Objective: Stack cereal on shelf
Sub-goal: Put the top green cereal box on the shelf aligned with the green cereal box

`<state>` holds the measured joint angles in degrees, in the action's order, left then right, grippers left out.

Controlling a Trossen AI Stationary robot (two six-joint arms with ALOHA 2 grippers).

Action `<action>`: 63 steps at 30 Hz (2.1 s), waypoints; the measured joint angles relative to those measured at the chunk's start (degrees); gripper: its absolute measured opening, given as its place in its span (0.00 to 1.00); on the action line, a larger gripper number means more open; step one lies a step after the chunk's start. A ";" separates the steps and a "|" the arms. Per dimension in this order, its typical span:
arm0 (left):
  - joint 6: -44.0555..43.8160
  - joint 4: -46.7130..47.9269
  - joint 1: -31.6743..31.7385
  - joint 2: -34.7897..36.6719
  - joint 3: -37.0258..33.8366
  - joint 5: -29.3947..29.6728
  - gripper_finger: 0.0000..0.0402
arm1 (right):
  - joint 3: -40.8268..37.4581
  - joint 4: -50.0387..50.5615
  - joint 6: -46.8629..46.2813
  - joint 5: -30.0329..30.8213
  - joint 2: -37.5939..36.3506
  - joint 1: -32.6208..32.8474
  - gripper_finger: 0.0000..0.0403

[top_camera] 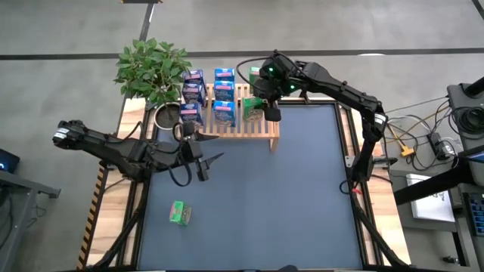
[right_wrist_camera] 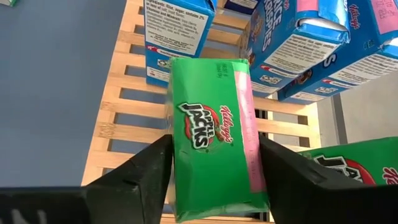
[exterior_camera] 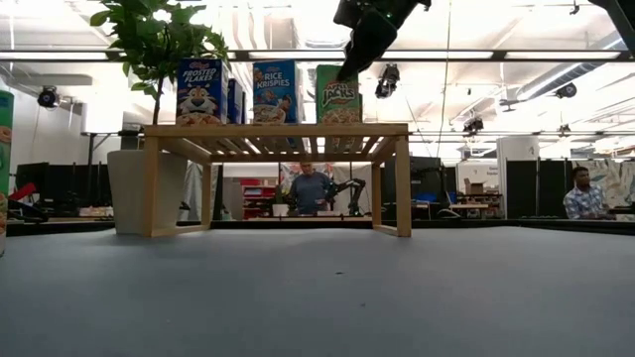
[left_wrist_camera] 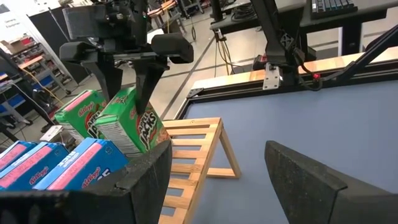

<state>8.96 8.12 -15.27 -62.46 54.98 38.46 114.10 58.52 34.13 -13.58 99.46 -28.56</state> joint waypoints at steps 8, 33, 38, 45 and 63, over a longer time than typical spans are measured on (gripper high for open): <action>-0.01 0.00 0.00 0.00 0.00 0.00 0.60 | 0.00 -0.02 -1.01 0.01 -0.02 0.00 0.48; -0.01 -0.02 0.00 0.00 0.00 0.00 0.60 | -3.64 -5.21 -6.05 -9.93 -1.11 -10.36 0.46; 0.17 -0.02 0.00 0.00 0.00 0.02 0.60 | -5.45 -7.65 -6.10 -12.29 -1.13 -10.34 0.46; 0.36 -0.02 0.00 -0.01 0.00 0.00 0.60 | -5.68 -8.39 -6.66 -12.39 -1.14 -10.34 0.46; 1.09 -1.19 0.00 -0.02 0.06 0.02 0.60 | -5.68 -9.14 -8.61 -15.47 -1.20 -9.94 0.36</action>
<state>10.04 6.92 -15.27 -62.48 55.04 38.48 108.42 49.38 25.52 -29.06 98.26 -38.49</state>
